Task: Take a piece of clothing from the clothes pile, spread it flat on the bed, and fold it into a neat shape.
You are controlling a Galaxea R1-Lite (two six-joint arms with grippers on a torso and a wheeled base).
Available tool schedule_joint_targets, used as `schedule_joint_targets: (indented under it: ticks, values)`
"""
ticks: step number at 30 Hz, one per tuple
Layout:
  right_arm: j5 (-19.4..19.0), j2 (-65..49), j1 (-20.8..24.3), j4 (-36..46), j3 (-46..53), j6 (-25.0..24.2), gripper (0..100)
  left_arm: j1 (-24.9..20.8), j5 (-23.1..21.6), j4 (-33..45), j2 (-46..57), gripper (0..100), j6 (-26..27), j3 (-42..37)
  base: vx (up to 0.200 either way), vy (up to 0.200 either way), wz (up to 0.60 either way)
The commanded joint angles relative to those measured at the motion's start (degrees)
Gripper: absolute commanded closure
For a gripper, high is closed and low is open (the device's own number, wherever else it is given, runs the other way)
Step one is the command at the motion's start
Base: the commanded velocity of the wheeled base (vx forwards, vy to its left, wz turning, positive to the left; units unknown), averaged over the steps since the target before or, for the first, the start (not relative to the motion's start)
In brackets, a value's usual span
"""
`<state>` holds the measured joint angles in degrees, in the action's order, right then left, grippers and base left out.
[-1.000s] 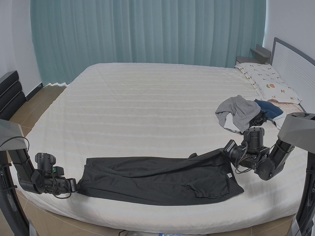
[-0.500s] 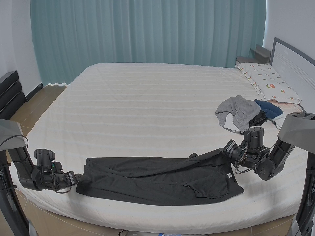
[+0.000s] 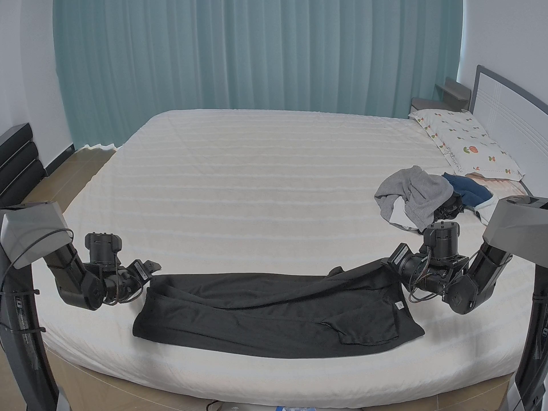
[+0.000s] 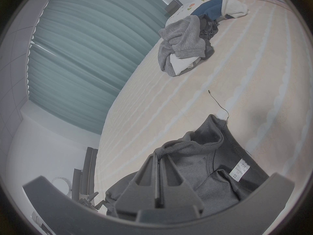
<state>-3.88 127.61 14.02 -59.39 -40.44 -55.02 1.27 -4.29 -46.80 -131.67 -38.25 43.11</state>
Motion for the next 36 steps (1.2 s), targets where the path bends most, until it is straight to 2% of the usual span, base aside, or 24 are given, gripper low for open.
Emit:
schedule_joint_targets:
  ticks: [1,8,9,20,30,36]
  values:
    - [0.0,0.3,0.0,0.0,0.0,0.0,100,-1.4,0.2,0.0,-2.5,0,0.0,0.0,0.000,0.000,0.00]
    - [0.0,0.3,0.1,0.0,0.0,0.0,100,-1.5,0.4,2.2,-1.6,0,0.4,-0.8,0.000,0.000,0.00]
    - [0.0,0.3,0.1,0.0,0.0,0.0,100,-1.5,0.4,2.2,-1.6,100,0.4,-0.8,0.000,0.000,0.00]
    - [0.0,0.2,0.1,0.0,0.0,0.1,100,-0.1,3.3,2.0,-0.6,100,-0.5,0.3,0.000,0.000,0.00]
    - [0.0,0.2,0.0,-0.7,0.0,0.1,100,0.5,3.6,2.5,0.6,100,-2.0,0.0,0.000,0.000,0.00]
    - [0.0,0.0,0.0,-0.9,0.0,-0.1,100,0.3,3.6,6.7,0.9,100,-1.2,0.0,0.000,0.000,0.00]
